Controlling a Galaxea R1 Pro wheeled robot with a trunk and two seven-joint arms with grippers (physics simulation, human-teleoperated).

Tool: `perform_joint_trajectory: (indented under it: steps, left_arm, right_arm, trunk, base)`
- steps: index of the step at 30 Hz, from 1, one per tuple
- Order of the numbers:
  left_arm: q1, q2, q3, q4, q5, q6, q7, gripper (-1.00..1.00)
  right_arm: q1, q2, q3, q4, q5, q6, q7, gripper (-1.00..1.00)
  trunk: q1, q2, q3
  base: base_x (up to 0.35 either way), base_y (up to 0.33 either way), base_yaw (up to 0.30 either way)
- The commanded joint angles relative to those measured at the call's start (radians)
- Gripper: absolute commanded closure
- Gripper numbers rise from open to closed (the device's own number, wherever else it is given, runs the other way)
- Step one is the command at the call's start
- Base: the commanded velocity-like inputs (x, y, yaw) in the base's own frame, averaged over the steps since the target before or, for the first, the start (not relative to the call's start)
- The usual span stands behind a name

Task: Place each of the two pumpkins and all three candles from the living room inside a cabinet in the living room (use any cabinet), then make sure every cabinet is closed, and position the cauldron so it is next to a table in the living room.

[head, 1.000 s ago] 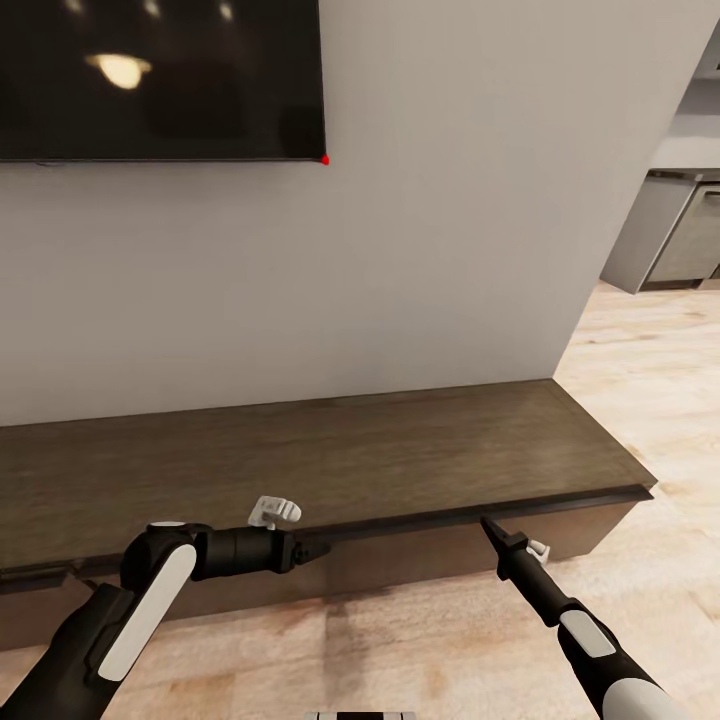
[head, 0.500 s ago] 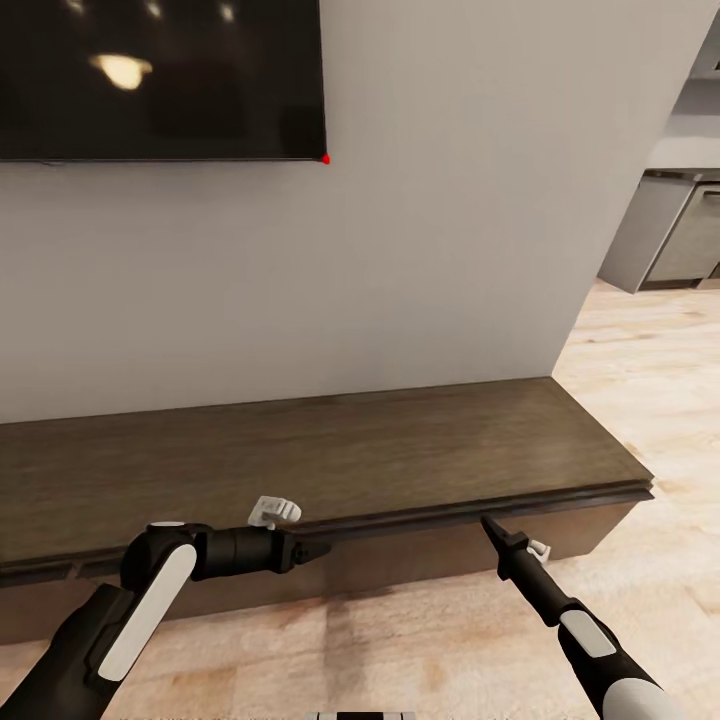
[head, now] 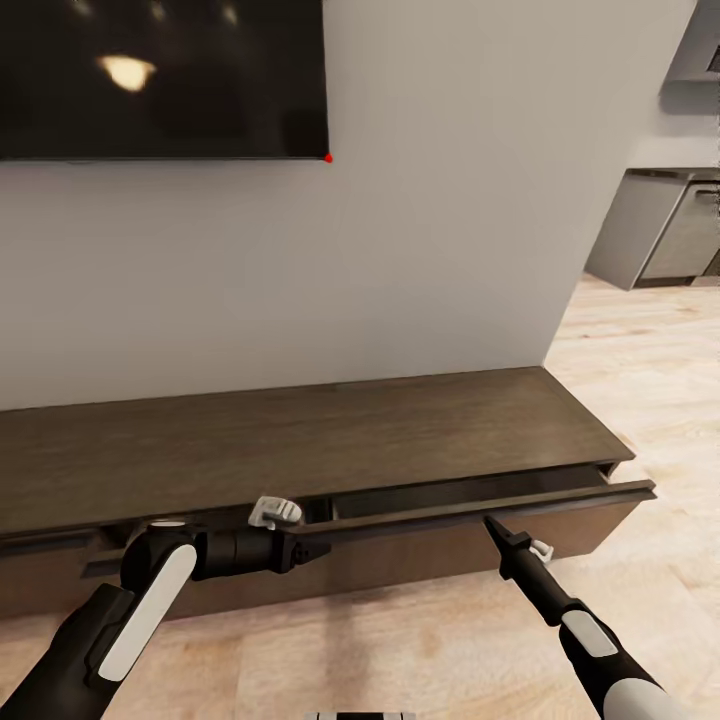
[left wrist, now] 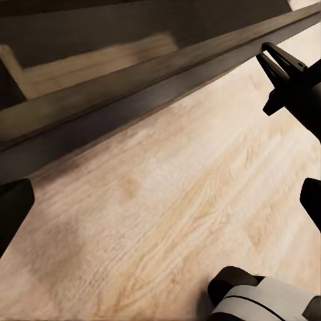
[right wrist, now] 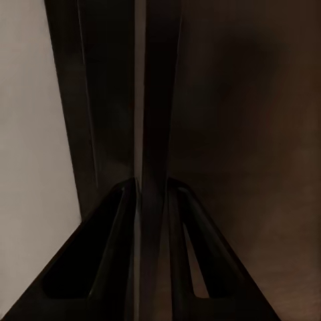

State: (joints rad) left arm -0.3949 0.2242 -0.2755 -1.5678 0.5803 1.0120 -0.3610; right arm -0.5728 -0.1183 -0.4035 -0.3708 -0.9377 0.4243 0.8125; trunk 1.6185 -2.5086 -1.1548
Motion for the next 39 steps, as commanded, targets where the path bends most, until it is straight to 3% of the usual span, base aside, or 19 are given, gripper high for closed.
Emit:
perform_joint_trajectory:
  steps: [1,24,39]
  left_arm:
    - [-0.001,0.0,-0.001,0.0,-0.007,0.002,-0.007,-1.0]
    - [-0.001,0.0,-0.001,0.0,-0.007,0.002,-0.007,-1.0]
    - [-0.001,0.0,-0.001,0.0,-0.007,0.002,-0.006,-1.0]
  right_arm:
    - [-0.001,0.001,0.015,0.0,-0.008,0.022,0.012,1.0]
    - [-0.001,0.0,0.014,-0.002,-0.009,0.022,0.008,1.0]
    - [-0.001,0.0,0.014,-0.001,-0.007,0.022,0.008,1.0]
  trunk:
    - [-0.001,0.0,-0.001]
    - [-0.001,0.0,-0.001]
    - [-0.001,0.0,-0.001]
  base:
    - [-0.22,0.0,0.0]
    - [-0.194,0.0,0.0]
    - [-0.101,0.0,0.0]
